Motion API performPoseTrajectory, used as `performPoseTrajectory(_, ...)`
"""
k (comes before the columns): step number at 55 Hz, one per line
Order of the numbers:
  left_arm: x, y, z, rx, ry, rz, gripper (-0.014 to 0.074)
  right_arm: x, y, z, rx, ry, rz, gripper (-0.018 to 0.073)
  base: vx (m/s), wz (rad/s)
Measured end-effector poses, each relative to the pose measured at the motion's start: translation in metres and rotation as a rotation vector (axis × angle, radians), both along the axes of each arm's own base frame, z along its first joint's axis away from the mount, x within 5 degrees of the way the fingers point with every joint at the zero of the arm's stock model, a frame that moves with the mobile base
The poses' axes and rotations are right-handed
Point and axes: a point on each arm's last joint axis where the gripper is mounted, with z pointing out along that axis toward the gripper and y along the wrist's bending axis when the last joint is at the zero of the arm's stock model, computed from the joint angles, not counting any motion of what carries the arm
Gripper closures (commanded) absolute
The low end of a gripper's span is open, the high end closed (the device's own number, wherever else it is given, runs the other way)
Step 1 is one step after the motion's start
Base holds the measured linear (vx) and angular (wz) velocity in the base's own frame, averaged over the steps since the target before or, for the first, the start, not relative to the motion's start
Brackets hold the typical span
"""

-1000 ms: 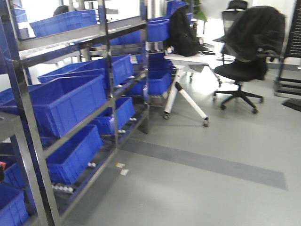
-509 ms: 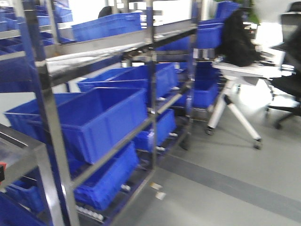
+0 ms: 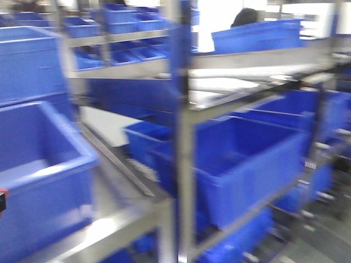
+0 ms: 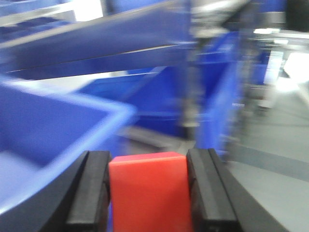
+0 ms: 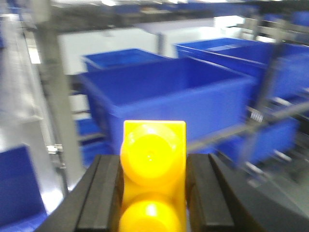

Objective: Pick red and yellow blocks into blue bin
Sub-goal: 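Drive the base along the shelves to the large blue bin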

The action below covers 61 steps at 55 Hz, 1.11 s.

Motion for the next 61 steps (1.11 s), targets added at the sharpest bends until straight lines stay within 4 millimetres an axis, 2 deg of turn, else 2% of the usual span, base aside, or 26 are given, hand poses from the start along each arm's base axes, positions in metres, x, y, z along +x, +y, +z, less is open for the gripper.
performPoseTrajectory(29, 0.0000, 0.0000, 0.0000, 0.000, 0.000, 0.000, 0.0594, 0.0000, 0.0000, 0.0000, 0.000, 0.000, 0.000, 0.0569, 0.17, 0.73)
performPoseTrajectory(61, 0.0000, 0.0000, 0.0000, 0.000, 0.000, 0.000, 0.0594, 0.0000, 0.0000, 0.0000, 0.000, 0.000, 0.000, 0.0569, 0.09, 0.35)
